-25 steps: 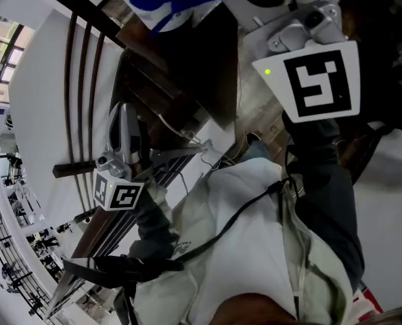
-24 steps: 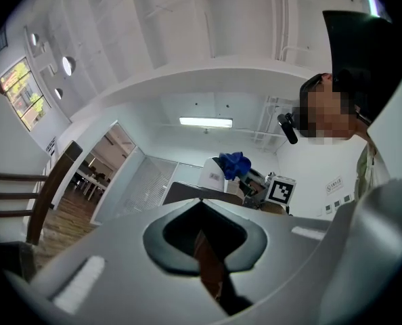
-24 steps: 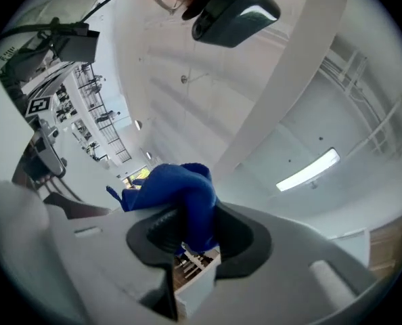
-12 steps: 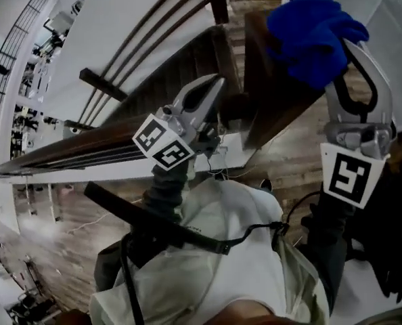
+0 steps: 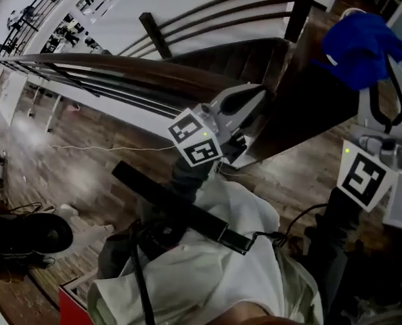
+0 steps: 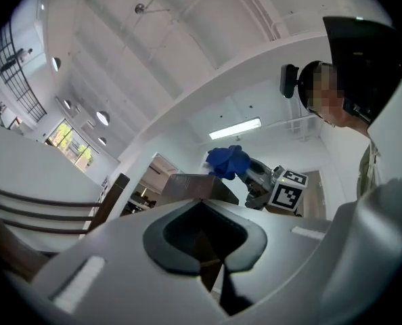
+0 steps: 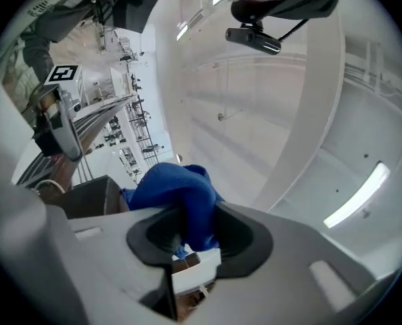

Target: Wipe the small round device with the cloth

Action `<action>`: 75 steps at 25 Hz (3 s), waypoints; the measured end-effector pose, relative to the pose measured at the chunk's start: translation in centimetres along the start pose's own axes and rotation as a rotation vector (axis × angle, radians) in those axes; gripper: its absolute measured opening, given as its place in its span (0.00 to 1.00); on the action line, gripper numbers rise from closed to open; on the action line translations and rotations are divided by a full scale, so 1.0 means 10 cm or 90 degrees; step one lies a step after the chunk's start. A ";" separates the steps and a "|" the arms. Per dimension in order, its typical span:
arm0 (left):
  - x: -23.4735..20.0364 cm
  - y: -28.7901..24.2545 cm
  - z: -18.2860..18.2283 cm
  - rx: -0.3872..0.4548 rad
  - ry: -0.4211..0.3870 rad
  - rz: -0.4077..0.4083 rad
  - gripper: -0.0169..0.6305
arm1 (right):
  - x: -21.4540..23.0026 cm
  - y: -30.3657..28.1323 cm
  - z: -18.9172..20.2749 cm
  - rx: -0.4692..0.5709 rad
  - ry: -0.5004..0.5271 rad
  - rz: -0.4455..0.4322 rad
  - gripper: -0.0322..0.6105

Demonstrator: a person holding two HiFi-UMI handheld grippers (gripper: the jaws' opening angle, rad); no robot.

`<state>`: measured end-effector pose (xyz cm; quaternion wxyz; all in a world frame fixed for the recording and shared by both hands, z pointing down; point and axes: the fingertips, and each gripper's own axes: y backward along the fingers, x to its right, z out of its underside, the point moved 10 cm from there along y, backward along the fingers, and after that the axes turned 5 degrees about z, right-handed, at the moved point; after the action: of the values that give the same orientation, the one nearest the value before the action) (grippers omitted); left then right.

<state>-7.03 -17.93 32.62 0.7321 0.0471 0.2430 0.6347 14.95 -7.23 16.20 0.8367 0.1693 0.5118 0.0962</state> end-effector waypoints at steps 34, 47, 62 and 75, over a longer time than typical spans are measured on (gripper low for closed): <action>0.49 0.30 0.40 0.009 -0.005 -0.139 0.03 | 0.46 -0.56 0.84 0.111 -0.321 -0.079 0.22; 0.40 0.60 0.44 0.024 -0.007 -0.194 0.03 | -0.03 -0.42 1.19 0.047 -0.343 -0.181 0.22; 0.28 -0.51 -0.81 0.103 -0.209 -0.042 0.03 | 0.38 -0.52 0.61 0.089 -0.250 -0.063 0.22; 0.23 -1.10 -1.01 0.050 -0.266 -0.027 0.03 | 0.54 -0.43 0.26 -0.010 -0.061 -0.023 0.22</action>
<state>-1.10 -20.29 18.93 0.7774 0.2013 0.1116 0.5854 19.70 -9.93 11.21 0.8632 0.1578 0.4733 0.0769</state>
